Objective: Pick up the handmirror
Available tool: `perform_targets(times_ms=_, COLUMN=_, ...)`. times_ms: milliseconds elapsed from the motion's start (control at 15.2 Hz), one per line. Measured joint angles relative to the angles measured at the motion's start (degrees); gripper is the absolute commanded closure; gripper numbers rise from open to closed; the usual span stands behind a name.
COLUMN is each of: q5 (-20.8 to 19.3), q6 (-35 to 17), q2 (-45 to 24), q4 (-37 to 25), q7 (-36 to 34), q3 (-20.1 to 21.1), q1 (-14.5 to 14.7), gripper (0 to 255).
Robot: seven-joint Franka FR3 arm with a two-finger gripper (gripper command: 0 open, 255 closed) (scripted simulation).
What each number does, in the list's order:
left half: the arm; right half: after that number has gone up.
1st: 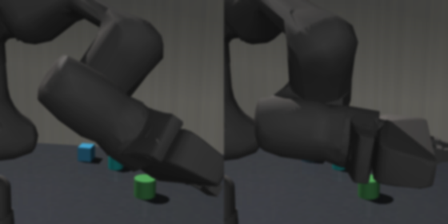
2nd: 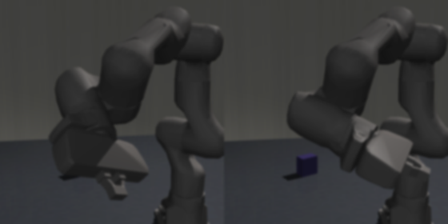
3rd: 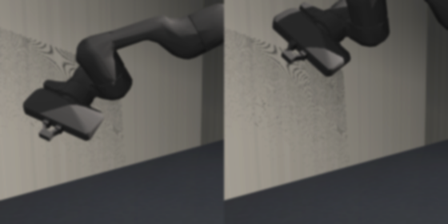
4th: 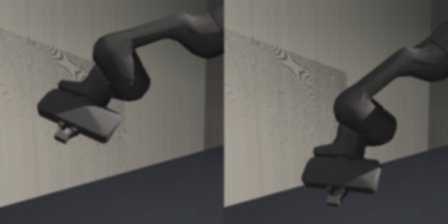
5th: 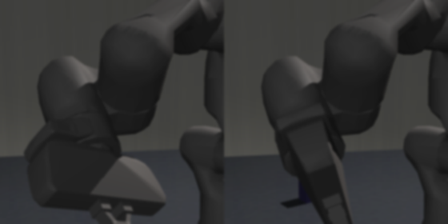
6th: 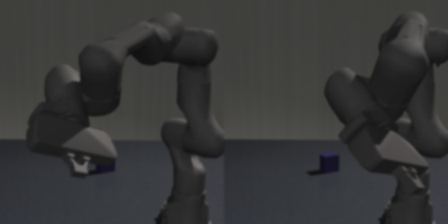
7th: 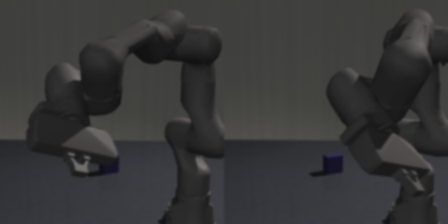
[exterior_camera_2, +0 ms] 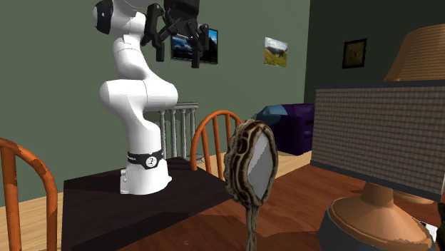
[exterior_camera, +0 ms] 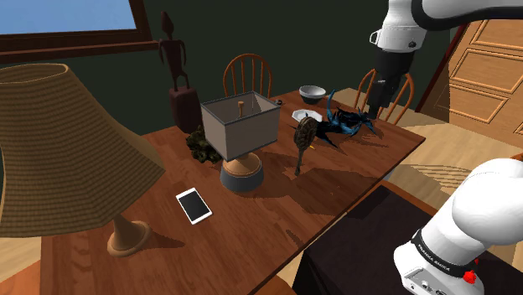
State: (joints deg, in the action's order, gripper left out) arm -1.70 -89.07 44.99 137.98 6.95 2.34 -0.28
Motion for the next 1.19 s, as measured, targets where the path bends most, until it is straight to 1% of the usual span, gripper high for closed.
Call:
perform_targets(times_ms=66, q5=0.0, q6=0.0, q2=0.0, q4=0.0, q7=0.0, q3=0.0, q1=0.0, gripper=0)
perform_targets(times_ms=198, q5=-0.78, q6=-2.59, q2=-1.32, q4=0.46, q7=4.39, q3=-2.11, q1=0.9, gripper=0)
perform_targets(times_ms=528, q5=-1.82, q6=-12.54, q2=-8.11, q4=0.59, q7=22.12, q3=-9.47, q1=5.18, gripper=0)
perform_targets(times_ms=594, q5=-1.4, q6=-14.42, q2=-9.65, q4=0.38, q7=25.46, q3=-10.44, q1=6.44, gripper=0)
perform_targets(times_ms=726, q5=-0.78, q6=-17.94, q2=-13.92, q4=-1.33, q7=33.42, q3=-13.65, q1=8.5, gripper=0)
perform_targets(times_ms=924, q5=1.37, q6=-21.85, q2=-19.59, q4=-4.04, q7=45.63, q3=-17.68, q1=11.94, gripper=0)
perform_targets(times_ms=990, q5=2.49, q6=-22.83, q2=-21.24, q4=-4.9, q7=49.2, q3=-18.47, q1=13.28, gripper=0)
perform_targets(times_ms=1056, q5=3.95, q6=-24.0, q2=-24.48, q4=-7.13, q7=53.32, q3=-19.78, q1=14.67, gripper=0)
perform_targets(times_ms=1188, q5=6.64, q6=-25.8, q2=-28.43, q4=-9.04, q7=61.91, q3=-21.91, q1=16.74, gripper=0)
